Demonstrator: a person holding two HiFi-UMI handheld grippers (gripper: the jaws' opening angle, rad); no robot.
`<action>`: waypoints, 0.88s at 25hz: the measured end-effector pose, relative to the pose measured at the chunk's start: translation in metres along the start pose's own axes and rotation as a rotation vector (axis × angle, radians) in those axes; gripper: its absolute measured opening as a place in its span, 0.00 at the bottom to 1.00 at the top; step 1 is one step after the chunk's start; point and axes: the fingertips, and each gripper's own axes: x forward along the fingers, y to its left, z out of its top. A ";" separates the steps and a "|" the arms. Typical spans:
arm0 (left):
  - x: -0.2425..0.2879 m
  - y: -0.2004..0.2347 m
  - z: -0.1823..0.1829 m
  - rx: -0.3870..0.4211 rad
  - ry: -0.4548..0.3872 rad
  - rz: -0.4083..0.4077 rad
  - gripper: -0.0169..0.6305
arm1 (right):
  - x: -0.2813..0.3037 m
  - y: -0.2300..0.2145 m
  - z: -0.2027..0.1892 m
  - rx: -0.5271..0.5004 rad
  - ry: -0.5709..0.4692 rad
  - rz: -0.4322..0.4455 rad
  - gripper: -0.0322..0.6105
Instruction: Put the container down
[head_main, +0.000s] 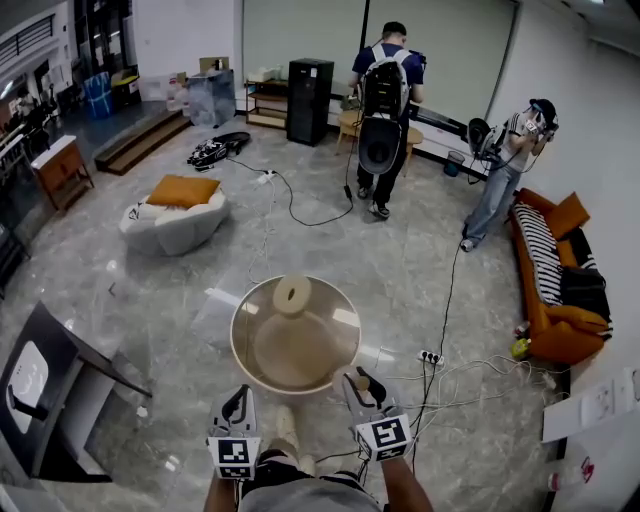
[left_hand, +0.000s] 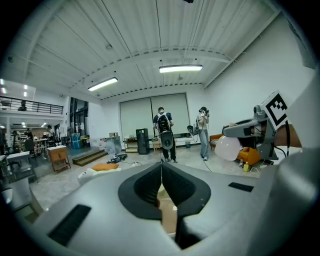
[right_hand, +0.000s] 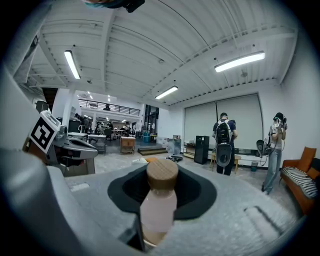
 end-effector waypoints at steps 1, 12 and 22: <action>0.005 0.001 0.001 0.001 0.001 -0.001 0.06 | 0.004 -0.003 0.000 0.001 0.000 -0.001 0.23; 0.117 0.018 0.022 -0.002 0.010 -0.004 0.06 | 0.090 -0.066 0.001 0.009 0.012 0.017 0.23; 0.229 0.062 0.047 -0.029 0.036 0.019 0.06 | 0.211 -0.114 0.016 0.007 0.040 0.079 0.23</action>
